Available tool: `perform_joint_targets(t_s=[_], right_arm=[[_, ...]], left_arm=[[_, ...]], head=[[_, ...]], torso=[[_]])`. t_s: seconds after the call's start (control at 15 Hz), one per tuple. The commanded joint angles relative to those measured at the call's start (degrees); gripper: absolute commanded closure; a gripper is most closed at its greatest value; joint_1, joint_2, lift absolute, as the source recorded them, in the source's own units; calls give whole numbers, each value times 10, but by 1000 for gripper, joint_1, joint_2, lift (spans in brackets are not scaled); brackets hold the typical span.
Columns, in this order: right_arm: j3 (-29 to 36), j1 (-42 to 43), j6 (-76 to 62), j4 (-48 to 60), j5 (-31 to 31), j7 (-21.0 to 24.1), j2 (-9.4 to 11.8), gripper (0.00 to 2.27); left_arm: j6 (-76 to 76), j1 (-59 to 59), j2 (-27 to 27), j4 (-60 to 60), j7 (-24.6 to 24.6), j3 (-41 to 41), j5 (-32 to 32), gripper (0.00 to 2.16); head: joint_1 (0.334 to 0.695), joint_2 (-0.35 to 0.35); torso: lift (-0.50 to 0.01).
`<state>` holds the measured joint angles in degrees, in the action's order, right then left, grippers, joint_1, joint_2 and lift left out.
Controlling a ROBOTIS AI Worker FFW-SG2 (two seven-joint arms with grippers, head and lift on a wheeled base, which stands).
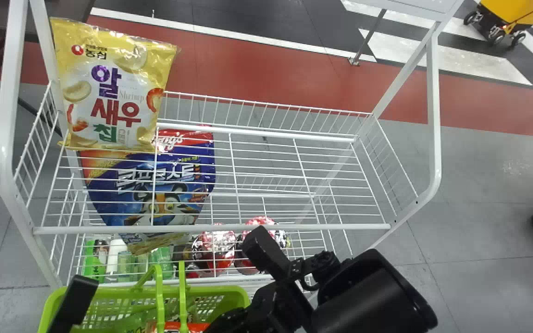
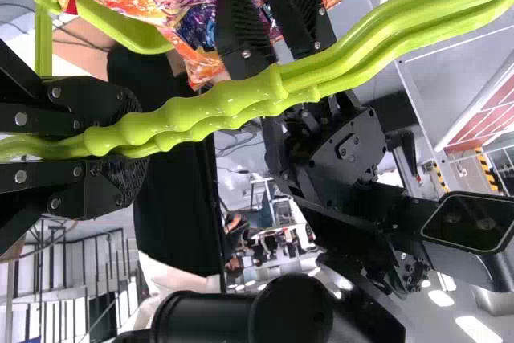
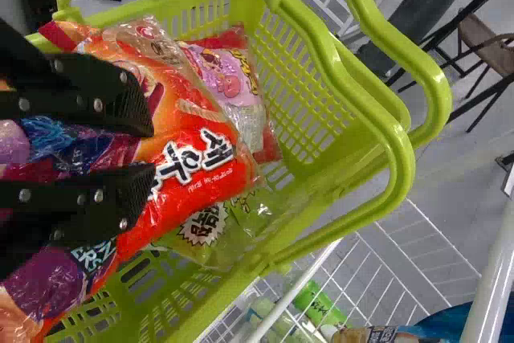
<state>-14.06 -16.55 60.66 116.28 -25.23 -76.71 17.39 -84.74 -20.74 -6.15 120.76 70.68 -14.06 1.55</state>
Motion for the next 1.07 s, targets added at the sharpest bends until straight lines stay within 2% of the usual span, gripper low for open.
perform_joint_targets(t_s=[0.0,0.27,0.4,0.53,0.6,0.8,0.93,1.0], right_arm=[[22,0,12,19,4,-5,1,2192],[97,-8,43,82,32,-16,0,2192],[149,-7,82,104,79,-16,1,2196],[204,-6,135,139,135,-16,11,2196],[242,-6,158,162,170,-16,12,2196],[372,6,228,183,337,-16,20,2192],[437,35,263,182,419,-16,10,2196],[455,44,263,182,430,-16,-6,2192]], left_arm=[[1,-1,0,0,0,0,0,1791],[1,-4,0,1,1,3,0,1791],[1,-4,0,1,1,4,0,1791],[1,-4,0,0,0,4,-1,1791],[1,-3,0,0,0,4,-1,1791],[1,-1,0,-3,0,3,-1,1791],[1,0,0,-3,-1,0,-1,1791],[1,0,0,-4,-1,-1,-2,1791]], head=[[695,-350],[695,-350],[695,-350],[695,-350],[695,-350],[695,-350],[695,-350],[695,-350]], torso=[[-15],[-15],[-15],[-15],[-15],[-15],[-15],[-15]])
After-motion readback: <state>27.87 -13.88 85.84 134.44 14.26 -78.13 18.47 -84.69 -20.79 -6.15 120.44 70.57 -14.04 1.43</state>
